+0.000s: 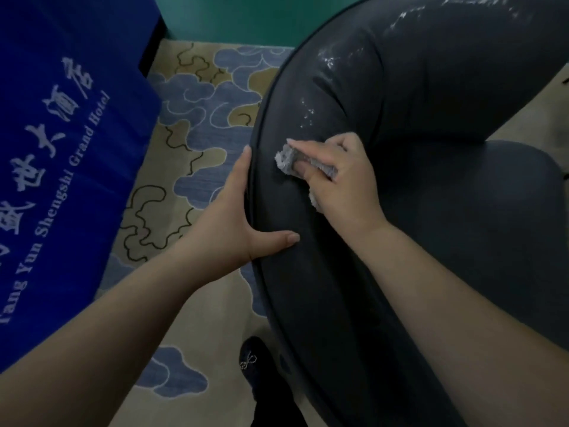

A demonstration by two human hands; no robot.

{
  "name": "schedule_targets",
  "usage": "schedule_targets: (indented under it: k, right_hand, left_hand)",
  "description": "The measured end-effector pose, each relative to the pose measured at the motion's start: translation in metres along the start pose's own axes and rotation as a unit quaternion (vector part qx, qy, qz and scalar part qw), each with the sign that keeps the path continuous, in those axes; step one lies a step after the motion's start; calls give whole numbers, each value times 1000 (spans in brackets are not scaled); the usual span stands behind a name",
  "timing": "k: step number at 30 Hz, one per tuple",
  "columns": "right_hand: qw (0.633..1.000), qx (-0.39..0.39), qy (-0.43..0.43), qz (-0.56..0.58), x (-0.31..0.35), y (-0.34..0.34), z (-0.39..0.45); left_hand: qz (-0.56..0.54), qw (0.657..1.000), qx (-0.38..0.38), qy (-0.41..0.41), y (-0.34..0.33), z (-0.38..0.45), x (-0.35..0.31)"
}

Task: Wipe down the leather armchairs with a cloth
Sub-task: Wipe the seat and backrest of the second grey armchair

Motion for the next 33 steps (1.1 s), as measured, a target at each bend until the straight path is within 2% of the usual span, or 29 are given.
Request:
schedule_targets:
  k: [3, 5, 8, 11, 17, 21, 24, 29, 33]
  right_hand:
    - [1000, -16, 0, 27, 0, 7, -33]
    - [999, -38, 14, -4, 2, 6, -39]
    - [995, -72, 14, -61, 3, 0, 2]
    - [993, -104, -16, -57, 0, 1, 42]
    - [996, -81, -1, -25, -3, 3, -4]
    - [993, -95, 15, -73, -5, 3, 38]
    - [990, -119, -15, -67, -14, 7, 81]
    - [993, -115, -25, 12, -20, 8, 58]
    - [991, -117, 7, -63, -18, 10, 72]
  left_hand:
    - [-18, 999, 32, -21, 6, 19, 2]
    - [-20, 998, 44, -35, 10, 30, 4]
    - [-8, 997, 59, -52, 12, 40, 0]
    - [-13, 996, 59, -68, 14, 50, -4]
    - [-38, 993, 51, -103, 20, 74, -16]
    - [-50, 992, 69, -97, 21, 87, -19]
    - [-65, 991, 76, -89, 26, 100, -22]
    - [-35, 991, 93, -94, 35, 130, -37]
    - [-23, 990, 101, -98, 36, 153, -48]
Point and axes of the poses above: each hand's wrist, its own z-axis towards the middle knuckle, its own y-axis out of the back of the hand, x = y × z, the point moved 8 cm from there along z, towards the middle knuckle, and after that the axes turned 3 degrees about z, right-handed, at the moved point
